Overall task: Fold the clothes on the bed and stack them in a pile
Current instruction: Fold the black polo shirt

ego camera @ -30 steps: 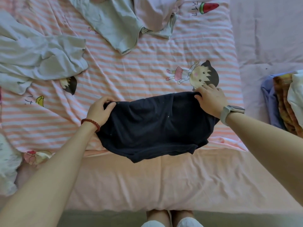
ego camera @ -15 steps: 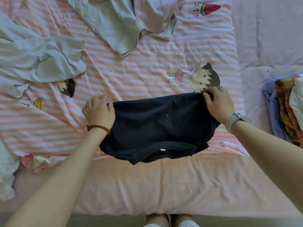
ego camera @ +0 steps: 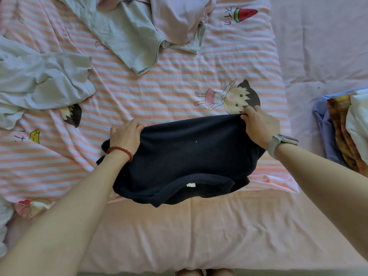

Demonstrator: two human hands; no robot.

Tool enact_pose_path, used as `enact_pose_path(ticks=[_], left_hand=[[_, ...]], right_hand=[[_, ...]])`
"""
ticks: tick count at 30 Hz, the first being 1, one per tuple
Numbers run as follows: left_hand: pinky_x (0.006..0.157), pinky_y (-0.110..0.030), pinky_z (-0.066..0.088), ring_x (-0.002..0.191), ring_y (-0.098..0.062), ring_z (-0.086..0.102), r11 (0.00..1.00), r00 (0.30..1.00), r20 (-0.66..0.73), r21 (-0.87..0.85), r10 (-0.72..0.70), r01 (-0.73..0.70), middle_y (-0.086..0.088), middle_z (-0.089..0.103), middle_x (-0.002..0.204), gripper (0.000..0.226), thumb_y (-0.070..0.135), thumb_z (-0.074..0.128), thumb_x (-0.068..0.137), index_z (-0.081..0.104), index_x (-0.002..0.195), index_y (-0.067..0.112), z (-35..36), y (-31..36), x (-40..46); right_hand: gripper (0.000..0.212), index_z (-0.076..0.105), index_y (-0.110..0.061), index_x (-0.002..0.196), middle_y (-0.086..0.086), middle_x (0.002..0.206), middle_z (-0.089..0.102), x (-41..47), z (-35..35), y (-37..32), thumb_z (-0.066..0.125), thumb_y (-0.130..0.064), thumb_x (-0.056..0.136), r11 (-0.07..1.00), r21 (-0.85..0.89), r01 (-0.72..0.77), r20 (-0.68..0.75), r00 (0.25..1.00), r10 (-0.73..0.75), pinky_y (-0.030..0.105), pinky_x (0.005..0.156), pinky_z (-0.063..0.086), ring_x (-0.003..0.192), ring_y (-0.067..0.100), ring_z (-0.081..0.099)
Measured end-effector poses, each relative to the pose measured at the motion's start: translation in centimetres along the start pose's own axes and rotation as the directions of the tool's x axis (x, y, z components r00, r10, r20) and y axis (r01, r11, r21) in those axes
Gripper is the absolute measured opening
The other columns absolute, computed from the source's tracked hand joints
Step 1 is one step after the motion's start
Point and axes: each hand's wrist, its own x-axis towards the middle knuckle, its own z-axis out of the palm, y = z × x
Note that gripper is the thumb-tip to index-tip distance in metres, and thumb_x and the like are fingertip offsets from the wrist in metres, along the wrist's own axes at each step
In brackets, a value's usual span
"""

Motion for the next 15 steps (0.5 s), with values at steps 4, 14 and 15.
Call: enact_pose_path(ticks=[4, 14, 15], left_hand=[[0.087, -0.04, 0.028, 0.093, -0.029, 0.052, 0.998, 0.999, -0.02, -0.06, -0.03, 0.029, -0.009, 0.059, 0.101, 0.027, 0.026, 0.033, 0.098, 0.055, 0.101, 0.012, 0.3, 0.9, -0.6], [0.104, -0.056, 0.024, 0.123, -0.035, 0.045, 0.937, 0.936, -0.067, 0.07, 0.346, -0.342, -0.014, 0.05, 0.134, 0.048, 0.029, 0.057, 0.085, 0.052, 0.131, 0.014, 1.5, 6.8, -5.8], [0.106, -0.057, 0.022, 0.128, -0.035, 0.041, 0.921, 0.923, -0.019, 0.072, 0.384, -0.382, -0.013, 0.046, 0.139, 0.05, 0.031, 0.057, 0.086, 0.049, 0.133, 0.017, 2.1, 7.9, -6.5]], right_hand=[[0.026, 0.056, -0.014, 0.105, 0.006, 0.105, 0.057, -0.7, 0.0, 0.6, 0.04, -0.033, 0.098, 0.953, 0.289, -0.087, 0.022, 0.996, 0.084, 0.034, 0.071, 0.04, 0.091, 0.027, 0.054], [0.019, 0.05, -0.023, 0.11, -0.018, 0.089, 0.054, -6.1, 0.7, 1.9, 0.054, -0.027, 0.092, 0.649, 0.731, -0.209, 0.098, 0.974, 0.203, 0.01, 0.064, 0.04, 0.081, -0.002, 0.053], [0.018, 0.052, -0.019, 0.109, -0.013, 0.088, 0.055, -6.4, 1.0, 2.0, 0.053, -0.026, 0.093, 0.666, 0.71, -0.229, 0.12, 0.971, 0.205, 0.016, 0.065, 0.041, 0.078, 0.002, 0.053]])
